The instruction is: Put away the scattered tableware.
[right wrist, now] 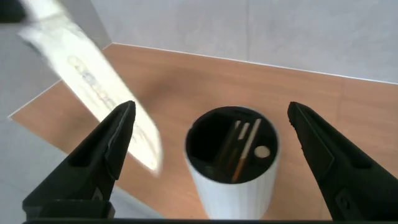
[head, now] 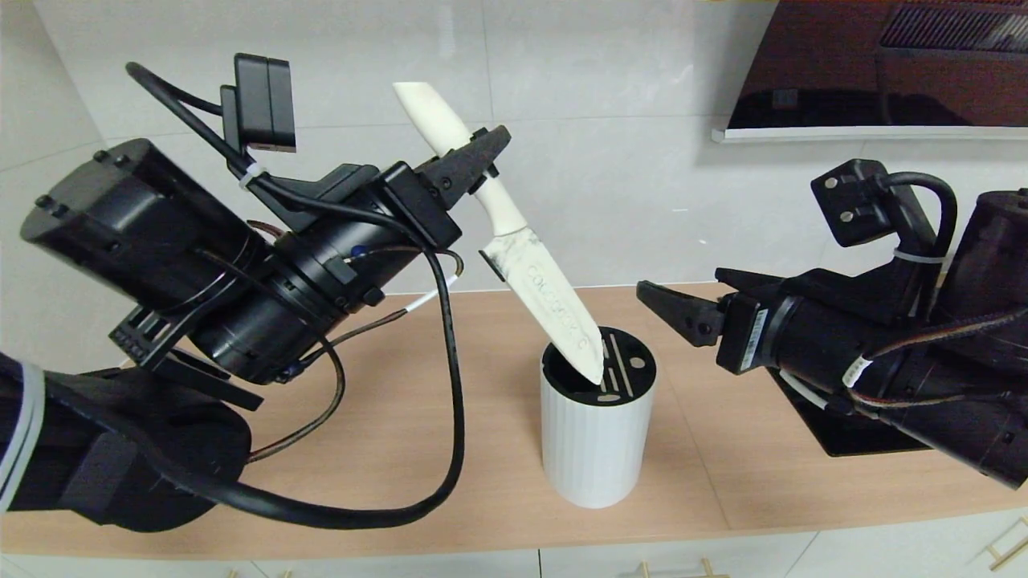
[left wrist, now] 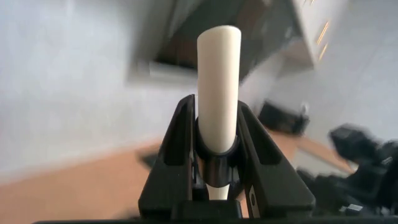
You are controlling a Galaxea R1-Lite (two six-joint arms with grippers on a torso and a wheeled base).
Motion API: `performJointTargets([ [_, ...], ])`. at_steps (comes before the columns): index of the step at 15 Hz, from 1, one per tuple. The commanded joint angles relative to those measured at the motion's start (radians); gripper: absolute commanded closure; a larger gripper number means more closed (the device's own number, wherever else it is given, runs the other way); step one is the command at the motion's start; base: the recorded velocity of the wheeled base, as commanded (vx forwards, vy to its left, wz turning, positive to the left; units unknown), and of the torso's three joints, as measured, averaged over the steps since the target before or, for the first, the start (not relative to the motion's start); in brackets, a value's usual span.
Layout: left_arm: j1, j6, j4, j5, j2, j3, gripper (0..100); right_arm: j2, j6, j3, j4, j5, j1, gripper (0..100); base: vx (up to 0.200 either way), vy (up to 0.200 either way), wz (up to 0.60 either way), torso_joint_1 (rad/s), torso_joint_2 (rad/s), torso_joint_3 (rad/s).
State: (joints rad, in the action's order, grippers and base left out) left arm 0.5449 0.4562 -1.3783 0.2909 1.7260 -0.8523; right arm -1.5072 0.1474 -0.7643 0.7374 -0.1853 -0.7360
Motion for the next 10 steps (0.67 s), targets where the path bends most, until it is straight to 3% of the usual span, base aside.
performJointTargets([
  [1, -0.005, -0.053, -0.045, 0.04, 0.044, 0.007, 100, -0.004, -0.002, 0.003, 0.0, 0.0, 0.003, 0, 0.0, 0.0, 0.0, 0.0, 0.0, 0.0],
  [4, -0.006, -0.183, -0.193, 0.108, 0.196, -0.031, 100, -0.007, -0.002, 0.003, -0.001, 0.0, 0.003, 0, 0.0, 0.0, 0.0, 0.0, 0.0, 0.0],
  [5, -0.006, -0.226, -0.193, 0.113, 0.224, -0.053, 100, -0.01, -0.002, 0.003, -0.001, 0.0, 0.003, 0, 0.0, 0.0, 0.0, 0.0, 0.0, 0.0],
  [8, -0.006, -0.294, -0.193, 0.113, 0.233, -0.05, 100, -0.016, -0.002, 0.003, -0.001, -0.002, 0.003, 0, 0.0, 0.0, 0.0, 0.0, 0.0, 0.0],
  [10, -0.006, -0.306, -0.193, 0.114, 0.236, -0.05, 100, -0.019, -0.002, 0.003, -0.001, -0.002, 0.004, 0, 0.0, 0.0, 0.0, 0.0, 0.0, 0.0],
])
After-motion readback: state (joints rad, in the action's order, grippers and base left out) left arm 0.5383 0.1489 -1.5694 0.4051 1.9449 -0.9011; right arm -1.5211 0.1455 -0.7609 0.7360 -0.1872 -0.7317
